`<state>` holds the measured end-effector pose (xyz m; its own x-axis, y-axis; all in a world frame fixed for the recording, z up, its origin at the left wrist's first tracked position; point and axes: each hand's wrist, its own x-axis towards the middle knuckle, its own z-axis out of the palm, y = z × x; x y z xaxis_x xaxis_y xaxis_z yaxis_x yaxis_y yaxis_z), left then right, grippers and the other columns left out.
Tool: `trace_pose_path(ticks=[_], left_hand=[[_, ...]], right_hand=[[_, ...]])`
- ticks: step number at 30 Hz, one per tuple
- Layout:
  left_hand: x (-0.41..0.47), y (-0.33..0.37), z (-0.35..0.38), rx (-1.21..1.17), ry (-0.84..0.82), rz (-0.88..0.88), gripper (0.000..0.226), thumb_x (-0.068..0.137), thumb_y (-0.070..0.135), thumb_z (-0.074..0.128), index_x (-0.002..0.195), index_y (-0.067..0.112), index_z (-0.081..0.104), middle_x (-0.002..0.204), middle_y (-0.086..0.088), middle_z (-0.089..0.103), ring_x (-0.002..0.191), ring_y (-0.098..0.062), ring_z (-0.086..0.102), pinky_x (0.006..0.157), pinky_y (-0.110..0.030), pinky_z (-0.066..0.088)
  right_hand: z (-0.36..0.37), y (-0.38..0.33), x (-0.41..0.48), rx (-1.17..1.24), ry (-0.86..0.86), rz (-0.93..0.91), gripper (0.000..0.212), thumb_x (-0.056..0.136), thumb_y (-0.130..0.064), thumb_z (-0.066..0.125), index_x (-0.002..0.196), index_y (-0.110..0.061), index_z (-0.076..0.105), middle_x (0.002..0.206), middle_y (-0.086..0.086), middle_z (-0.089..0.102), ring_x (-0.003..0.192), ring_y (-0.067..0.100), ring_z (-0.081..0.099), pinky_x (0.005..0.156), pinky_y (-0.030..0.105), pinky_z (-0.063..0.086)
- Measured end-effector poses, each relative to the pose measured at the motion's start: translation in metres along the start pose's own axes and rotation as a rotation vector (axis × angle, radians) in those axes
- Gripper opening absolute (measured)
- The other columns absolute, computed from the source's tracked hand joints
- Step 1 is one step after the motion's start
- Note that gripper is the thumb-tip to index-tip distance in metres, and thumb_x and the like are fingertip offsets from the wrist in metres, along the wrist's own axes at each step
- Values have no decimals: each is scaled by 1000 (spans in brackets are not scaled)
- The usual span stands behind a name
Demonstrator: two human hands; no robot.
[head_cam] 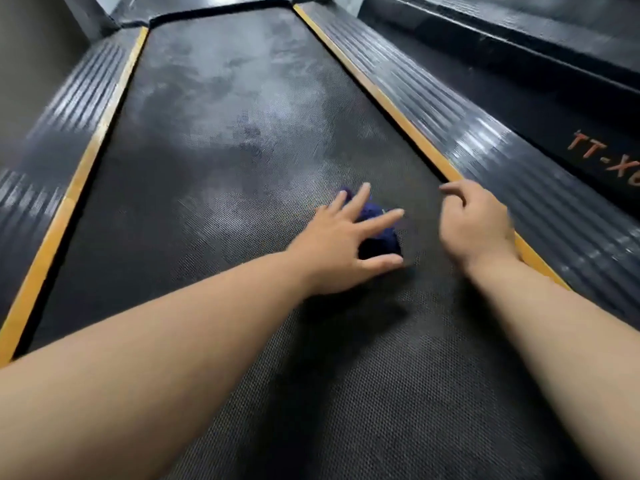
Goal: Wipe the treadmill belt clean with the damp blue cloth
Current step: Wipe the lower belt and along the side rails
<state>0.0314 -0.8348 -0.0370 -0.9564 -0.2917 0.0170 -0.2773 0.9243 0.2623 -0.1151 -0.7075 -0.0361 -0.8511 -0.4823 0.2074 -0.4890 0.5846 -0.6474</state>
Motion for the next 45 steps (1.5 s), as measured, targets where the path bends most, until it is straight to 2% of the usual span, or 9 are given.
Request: trace_pose_path(ticks=[3,5,12,18,25,30,38,42,45], left_hand=[[25,5,13,66,-19,-33,52,87,63,45,137,51,36,159,-3,9,144,-30,11,117,-47,12],[22,1,19,18,58,-39,40,89,53,49,129,44,50,152,0,29,137,-24,31,112,-38,25],[15,-61,5,22,191,-440,37,93,42,49,129,34,53,142,-5,40,127,-33,40,106,-38,32],[-41,-30,15,-10,50,34,37,92,46,51,128,42,53,149,3,37,134,-19,38,110,-27,25],[56,-49,10,-43,90,-355,44,95,39,48,138,35,43,154,-2,25,140,-25,25,115,-41,20],[-45,-24,21,-103,29,90,48,87,58,37,134,45,43,153,11,26,139,-12,25,113,-26,18],[81,-46,18,-20,135,-261,39,94,35,49,133,31,49,148,0,37,138,-22,28,112,-40,19],[4,-12,32,-117,161,76,41,90,47,45,128,35,54,145,5,40,135,-13,32,115,-39,22],[-16,-15,33,-95,9,242,57,89,53,44,144,38,33,152,7,29,141,-12,23,117,-35,15]], right_hand=[[-6,22,3,-225,-24,-24,48,79,-25,34,119,-15,60,122,8,59,120,30,45,102,38,35],[-5,27,11,-353,-69,-9,48,82,-20,37,126,-16,54,132,8,51,134,31,31,114,46,18],[-15,40,22,-429,-131,15,47,91,-13,33,137,-18,43,151,10,32,142,34,20,118,49,10],[-8,41,22,-499,-146,16,47,94,-14,30,140,-19,35,156,8,21,144,34,13,118,47,10],[-7,41,20,-523,-128,-8,49,92,-11,30,140,-17,34,156,10,21,144,32,13,118,47,11],[-7,43,19,-536,-137,-14,52,94,-13,32,146,-16,26,157,10,18,145,31,12,117,46,12],[-7,44,20,-548,-135,-32,56,93,-16,32,148,-17,22,158,9,16,146,29,10,118,46,11],[-7,39,16,-552,-122,-68,64,86,-13,37,147,-21,24,159,5,13,147,27,2,117,49,2],[-7,41,9,-592,-131,-143,63,84,-11,39,146,-23,28,158,3,15,147,26,4,117,48,2]])
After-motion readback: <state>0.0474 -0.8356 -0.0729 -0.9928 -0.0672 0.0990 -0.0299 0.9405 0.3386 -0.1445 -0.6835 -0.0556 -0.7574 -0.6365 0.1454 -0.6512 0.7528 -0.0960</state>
